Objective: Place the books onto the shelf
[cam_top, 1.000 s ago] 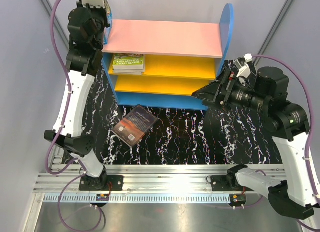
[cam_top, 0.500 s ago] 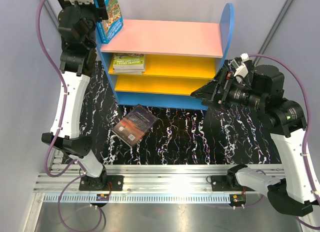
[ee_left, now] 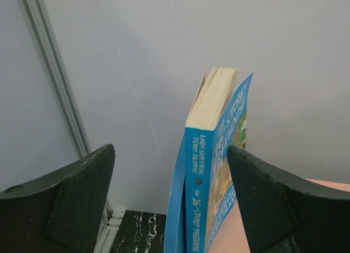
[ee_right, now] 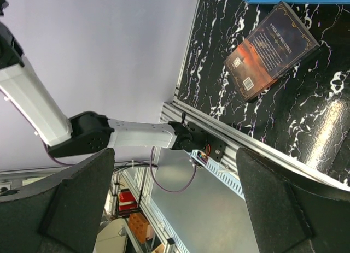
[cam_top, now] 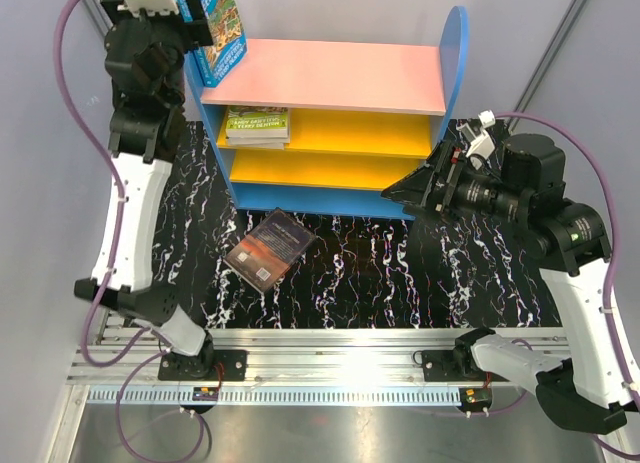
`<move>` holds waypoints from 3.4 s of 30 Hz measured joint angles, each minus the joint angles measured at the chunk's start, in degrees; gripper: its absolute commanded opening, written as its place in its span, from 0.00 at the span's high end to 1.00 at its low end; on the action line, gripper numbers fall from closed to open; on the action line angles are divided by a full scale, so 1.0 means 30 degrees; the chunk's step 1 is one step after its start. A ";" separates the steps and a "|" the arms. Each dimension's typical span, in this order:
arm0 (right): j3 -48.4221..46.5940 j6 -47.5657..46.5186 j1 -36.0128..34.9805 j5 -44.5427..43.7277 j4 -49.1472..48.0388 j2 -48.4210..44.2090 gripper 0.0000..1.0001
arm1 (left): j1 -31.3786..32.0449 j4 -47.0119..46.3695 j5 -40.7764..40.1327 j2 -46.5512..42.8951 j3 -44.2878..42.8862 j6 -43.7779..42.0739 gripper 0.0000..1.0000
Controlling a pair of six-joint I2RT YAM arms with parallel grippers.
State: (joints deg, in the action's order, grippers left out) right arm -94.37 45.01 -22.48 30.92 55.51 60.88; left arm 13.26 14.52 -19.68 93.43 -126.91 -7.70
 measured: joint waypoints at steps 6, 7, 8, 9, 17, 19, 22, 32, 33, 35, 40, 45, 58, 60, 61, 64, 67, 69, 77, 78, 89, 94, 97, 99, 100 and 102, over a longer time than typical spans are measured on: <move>0.0721 -0.0095 0.0000 0.0058 -0.0131 -0.0124 0.00 | 0.0743 -0.0087 -0.0794 -0.5683 0.5923 0.1071 0.08; 0.0896 -0.0102 0.0000 0.0073 -0.0211 -0.0146 0.00 | 0.0831 -0.0277 -0.0962 -0.6878 0.7045 0.1268 0.07; 0.1056 -0.0102 0.0000 0.0095 -0.0284 -0.0153 0.00 | 0.0874 -0.0262 -0.1078 -0.7723 0.7752 0.1464 0.11; 0.1231 -0.0102 0.0000 0.0160 -0.0386 -0.0153 0.00 | 0.0882 -0.0291 -0.1209 -0.8663 0.8415 0.1647 0.13; 0.2900 0.0138 -0.1064 0.0831 -0.1923 0.0903 0.00 | 0.0860 0.1078 -0.1676 -1.4236 1.4163 0.4306 0.01; 0.3293 0.0138 -0.2506 0.0240 -0.2186 0.1872 0.00 | 0.0852 0.1829 -0.1260 -1.5169 1.6684 0.5515 0.01; 0.4612 0.0306 -0.4401 -0.0051 -0.3082 0.3483 0.00 | 0.0852 0.2943 -0.0401 -1.5446 2.0232 0.7089 0.01; 1.0513 0.2164 -0.4765 0.1515 -0.7155 0.7082 0.00 | 0.0787 0.3912 0.3402 -1.3544 2.7853 0.9122 0.01; 1.0710 0.2317 -0.4772 0.1668 -0.7482 0.7184 0.00 | 0.0758 0.3417 0.4102 -1.2750 2.7860 0.9158 0.01; 1.0979 0.2506 -0.4772 0.1996 -0.8000 0.7198 0.00 | 0.0699 0.2368 0.5297 -1.0994 2.7919 0.9202 0.01; 1.1009 0.2477 -0.4772 0.2171 -0.8189 0.7133 0.00 | 0.0583 0.0321 0.7825 -0.6171 2.8647 0.9245 0.01; 1.0994 0.2047 -0.4736 0.2084 -0.7563 0.6834 0.00 | 0.0495 -0.0765 0.8561 -0.4146 2.8334 0.9078 0.01; 1.1497 0.1596 -0.3548 0.2098 -0.6849 0.5326 0.00 | 0.0452 -0.0539 0.8429 -0.2331 2.6789 0.7045 0.01; 1.1701 0.1596 -0.3373 0.2157 -0.6870 0.5282 0.00 | 0.0474 -0.0240 0.8451 -0.1872 2.6578 0.6681 0.01; 1.1781 0.1596 -0.3300 0.2178 -0.6856 0.5282 0.00 | 0.0481 -0.0051 0.8444 -0.1683 2.6556 0.6513 0.01; 1.1934 0.1596 -0.3169 0.2251 -0.6892 0.5282 0.00 | 0.0561 0.0291 0.8495 -0.1479 2.6542 0.6360 0.01; 1.1999 0.1610 -0.3096 0.2426 -0.7009 0.5282 0.00 | 0.0729 0.0933 0.8488 -0.1464 2.6206 0.6288 0.01; 1.2058 0.1617 -0.3053 0.2550 -0.7162 0.5282 0.00 | 0.0947 0.1362 0.8510 -0.1464 2.6002 0.6280 0.01; 1.2684 0.1639 -0.2820 0.2688 -0.7643 0.5158 0.00 | 0.3614 0.2229 0.8531 -0.1501 2.5864 0.7089 0.80; 1.2794 0.1639 -0.2769 0.2739 -0.7708 0.5100 0.00 | 0.4138 0.2215 0.8517 -0.1501 2.5798 0.7227 0.89; 1.4739 0.1406 -0.1938 0.3045 -0.8167 0.4393 0.00 | 0.7096 0.2331 0.8502 -0.0809 2.4582 0.8801 1.00; 1.7311 0.1195 -0.0933 0.2856 -0.8757 0.4779 0.00 | 0.8655 0.2645 0.8480 -0.0809 2.3744 0.9617 1.00; 1.8608 0.1224 -0.0874 0.2565 -0.9675 0.5741 0.00 | 0.9428 0.2586 0.8655 -0.0809 2.3562 1.0367 1.00; 1.9139 0.1217 -0.0874 0.2127 -1.0098 0.6302 0.00 | 0.9952 0.2565 0.8765 -0.0809 2.3562 1.0958 1.00; 1.9329 0.1209 -0.0874 0.1851 -1.0251 0.6470 0.00 | 1.0178 0.2528 0.8925 -0.0809 2.3576 1.1242 1.00; 1.9657 0.1209 -0.0874 0.1304 -1.0586 0.6615 0.00 | 1.0455 0.2047 0.9413 -0.0816 2.3780 1.1927 1.00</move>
State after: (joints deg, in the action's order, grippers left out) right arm -35.40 48.64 -25.10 34.83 23.75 80.73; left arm 44.62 20.67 8.56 90.98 -55.57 28.08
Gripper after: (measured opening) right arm 0.994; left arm 0.024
